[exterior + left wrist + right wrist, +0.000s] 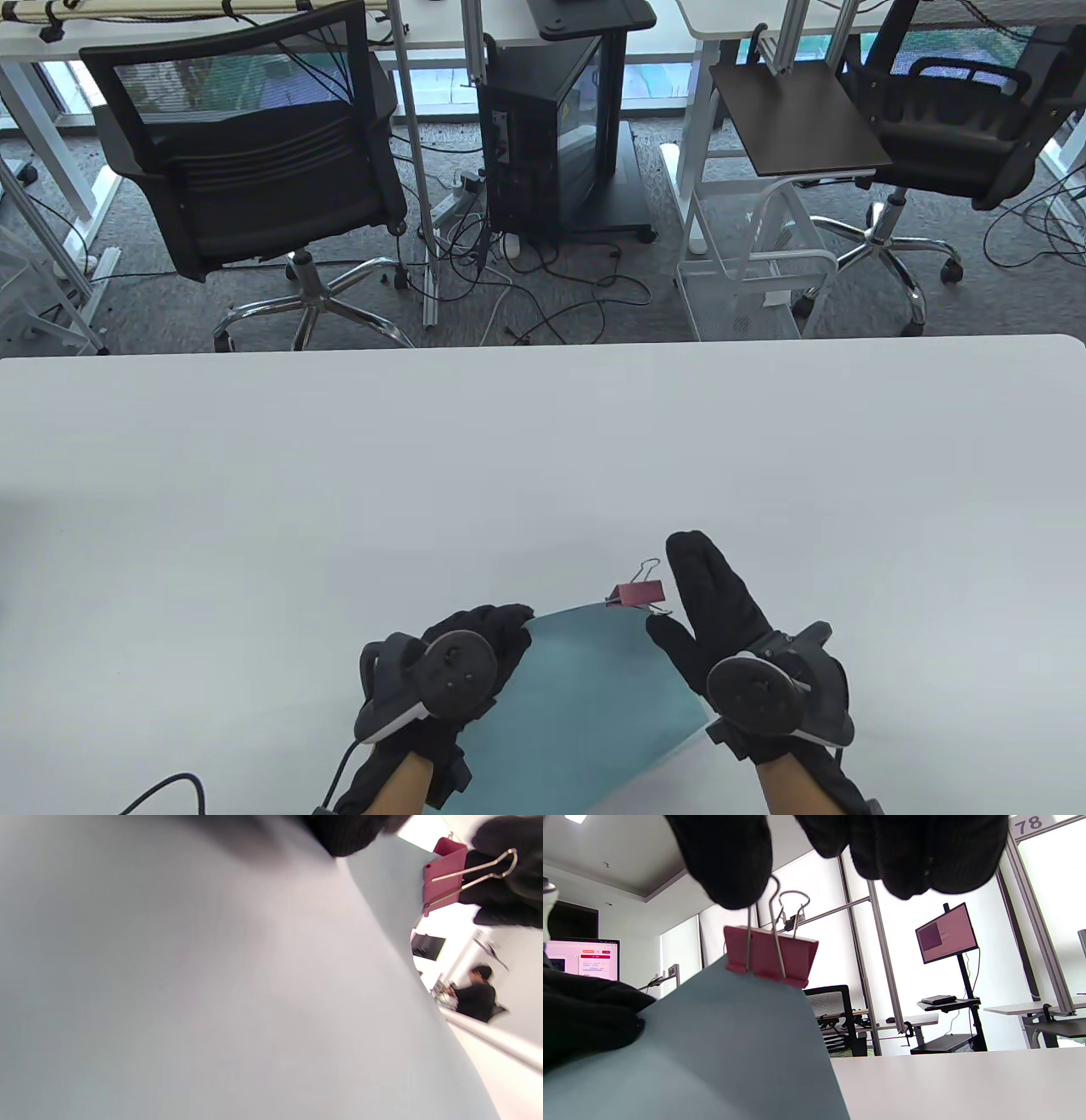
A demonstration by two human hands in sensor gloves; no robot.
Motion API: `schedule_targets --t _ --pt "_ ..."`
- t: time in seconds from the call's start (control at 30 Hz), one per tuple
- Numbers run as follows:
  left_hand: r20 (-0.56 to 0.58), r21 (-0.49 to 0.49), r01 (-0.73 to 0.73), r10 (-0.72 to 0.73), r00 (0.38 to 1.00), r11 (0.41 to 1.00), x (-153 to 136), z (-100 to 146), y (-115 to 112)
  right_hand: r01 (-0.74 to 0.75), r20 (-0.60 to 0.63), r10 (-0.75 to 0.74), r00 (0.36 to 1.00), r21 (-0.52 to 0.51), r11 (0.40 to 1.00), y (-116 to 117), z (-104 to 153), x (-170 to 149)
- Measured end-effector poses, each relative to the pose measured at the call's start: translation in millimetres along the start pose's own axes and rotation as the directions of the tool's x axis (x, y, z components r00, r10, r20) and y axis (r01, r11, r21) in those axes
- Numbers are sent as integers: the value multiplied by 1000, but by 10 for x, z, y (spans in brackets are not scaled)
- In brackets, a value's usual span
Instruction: Clip paper with binder clip (Right hand to clip)
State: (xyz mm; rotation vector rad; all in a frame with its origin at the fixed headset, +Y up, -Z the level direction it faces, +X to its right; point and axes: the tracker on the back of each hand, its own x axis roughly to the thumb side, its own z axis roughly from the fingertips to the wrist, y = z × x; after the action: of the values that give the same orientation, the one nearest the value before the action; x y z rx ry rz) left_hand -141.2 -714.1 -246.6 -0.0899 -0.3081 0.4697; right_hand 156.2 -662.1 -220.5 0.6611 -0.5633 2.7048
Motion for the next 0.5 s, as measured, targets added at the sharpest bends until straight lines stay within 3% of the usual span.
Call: schedule_targets --t 0.13,0.23,0.33,0.5 --pt "-172 40 -236 239 956 971 -336 -45 -22 -116 -60 118 991 28 993 56 84 -110" --pt "-287 130 -401 421 860 907 -551 -46 -70 -172 -96 177 979 62 983 121 104 -193" --pt "-377 220 -485 533 758 846 -766 -32 -121 -168 -126 182 975 115 979 221 136 -269" --pt "-451 311 -510 597 663 802 -1018 25 -127 -146 -163 174 971 171 974 318 158 -358"
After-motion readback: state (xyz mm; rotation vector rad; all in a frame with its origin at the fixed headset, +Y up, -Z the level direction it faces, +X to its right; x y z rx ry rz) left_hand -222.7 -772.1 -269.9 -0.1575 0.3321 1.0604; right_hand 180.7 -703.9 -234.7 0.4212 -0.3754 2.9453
